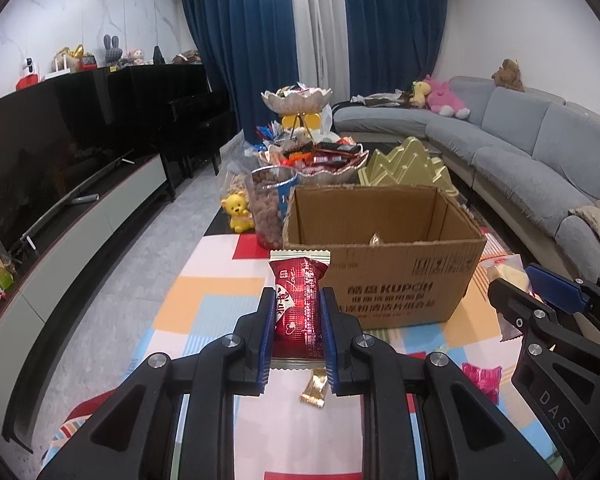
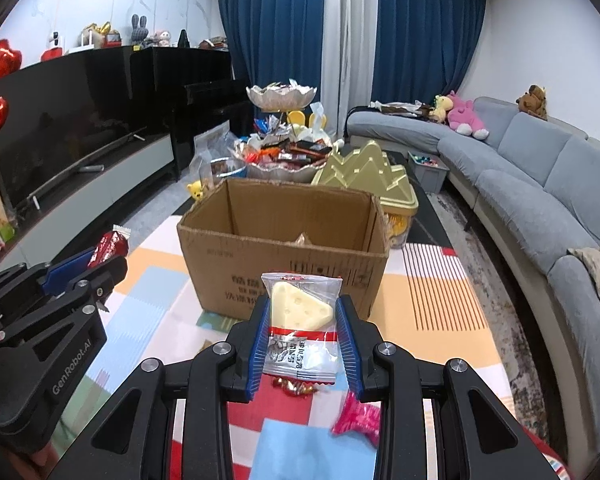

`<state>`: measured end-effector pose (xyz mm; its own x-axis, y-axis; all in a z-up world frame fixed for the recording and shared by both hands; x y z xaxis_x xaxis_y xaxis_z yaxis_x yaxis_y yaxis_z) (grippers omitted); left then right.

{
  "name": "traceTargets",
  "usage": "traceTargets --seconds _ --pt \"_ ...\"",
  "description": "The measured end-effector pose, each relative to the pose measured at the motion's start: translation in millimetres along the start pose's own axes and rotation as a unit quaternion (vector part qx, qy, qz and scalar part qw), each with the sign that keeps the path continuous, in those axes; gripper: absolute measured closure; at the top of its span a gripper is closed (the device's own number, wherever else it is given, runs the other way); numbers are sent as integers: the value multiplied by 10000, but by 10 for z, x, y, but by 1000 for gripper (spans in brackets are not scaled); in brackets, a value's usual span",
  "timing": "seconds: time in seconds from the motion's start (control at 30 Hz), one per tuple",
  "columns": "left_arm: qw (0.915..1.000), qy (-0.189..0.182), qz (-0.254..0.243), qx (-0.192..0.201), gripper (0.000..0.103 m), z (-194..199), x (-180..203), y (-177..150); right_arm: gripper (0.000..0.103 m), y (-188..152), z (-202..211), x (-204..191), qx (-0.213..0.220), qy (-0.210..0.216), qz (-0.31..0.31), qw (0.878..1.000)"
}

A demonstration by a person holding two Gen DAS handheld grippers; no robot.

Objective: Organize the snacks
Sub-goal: 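Lift the red pack and cheese cake packet over the cardboard box with both tools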

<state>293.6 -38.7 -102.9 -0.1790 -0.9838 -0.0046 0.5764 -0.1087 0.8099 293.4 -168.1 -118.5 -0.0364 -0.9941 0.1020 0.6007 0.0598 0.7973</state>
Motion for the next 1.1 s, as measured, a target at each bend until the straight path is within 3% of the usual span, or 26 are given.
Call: traceTargets --seconds 1.1 --pt "9992 -293 -225 175 81 -574 174 735 69 903 -450 188 419 -162 -155 9989"
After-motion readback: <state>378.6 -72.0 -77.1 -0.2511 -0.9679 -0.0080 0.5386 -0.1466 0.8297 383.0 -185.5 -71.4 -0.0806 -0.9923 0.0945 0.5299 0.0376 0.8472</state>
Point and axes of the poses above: each gripper's, at about its wrist camera, not at the fingertips, and z roughly against the way its jaws point, x to its right, y to its top, the point moved 8 cm from there along -z, roughly the way its jaws point, and after that the axes turned 8 degrees about -y, right-handed, at the moved point
